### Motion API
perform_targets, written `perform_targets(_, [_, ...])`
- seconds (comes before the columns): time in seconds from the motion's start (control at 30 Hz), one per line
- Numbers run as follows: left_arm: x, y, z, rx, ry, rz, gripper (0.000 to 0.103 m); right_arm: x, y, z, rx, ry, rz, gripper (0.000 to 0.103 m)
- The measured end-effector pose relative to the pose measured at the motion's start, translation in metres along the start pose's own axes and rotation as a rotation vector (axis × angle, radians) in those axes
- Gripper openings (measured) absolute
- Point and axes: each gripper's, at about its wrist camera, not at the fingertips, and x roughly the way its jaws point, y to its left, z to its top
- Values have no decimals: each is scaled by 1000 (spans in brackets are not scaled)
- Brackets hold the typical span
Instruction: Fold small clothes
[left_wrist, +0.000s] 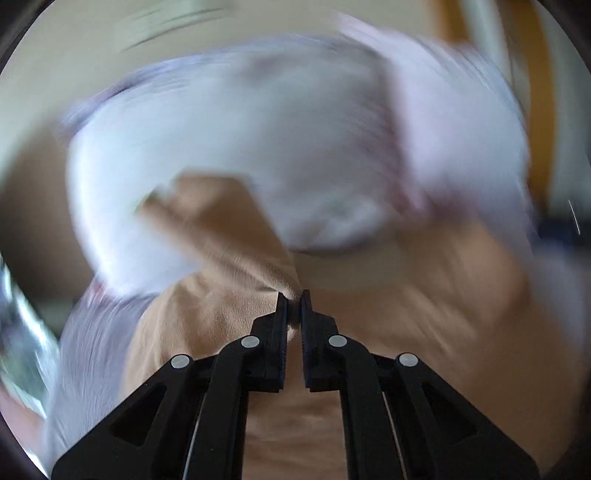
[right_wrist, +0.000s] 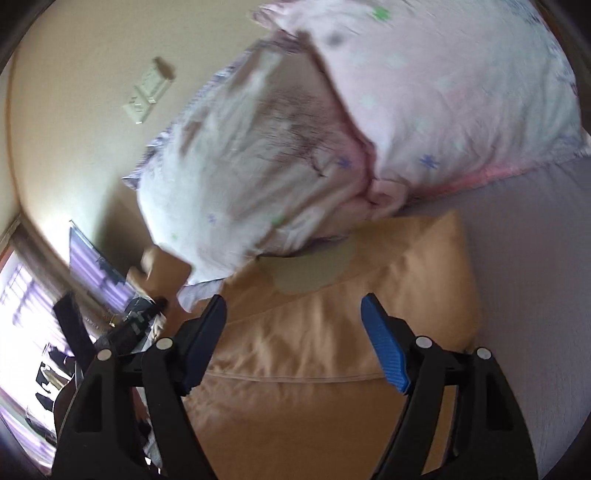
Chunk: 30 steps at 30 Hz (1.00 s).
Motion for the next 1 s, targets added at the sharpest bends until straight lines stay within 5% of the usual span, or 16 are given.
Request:
perform_targets(0.1, [9,-109,-32,421,-4,76,10,22,-36,-1,99,88,-39,74])
perform_targets(0.17, [-4,-136,-55,553,-53,123,12,31,-48,-2,133,123,-36,67])
perform_targets(0.2, [-13,-137,-61,559,-61,115,14,36,-52,-2,137,138,-44,63])
perform_targets(0.27, [-31,-121,-65,488,-47,68,41,44,-54,0,128,160,-61,55])
perform_targets(0.33, [-42,-94,-70,411,-40,66,52,60,-52,-2,99,207,-82,46])
perform_targets(0.5, [-42,-31,-87,269,80,131,52,85,-37,-18,0,276,-132,36])
perform_targets(0.73, [-34,-6,-122,231,192,183,55,91,1,-40,-225,294,-170,3])
perform_targets(0.8, [-36,-5,-123,224,185,183,56,84,10,-37,-257,257,-172,3])
perform_targets(0.9, [-36,-1,-123,215,186,177,56,50,20,-11,-282,55,-227,3])
perform_targets(1.0, [-37,-5,-122,212,183,179,56,22,5,15,-236,-111,-388,3])
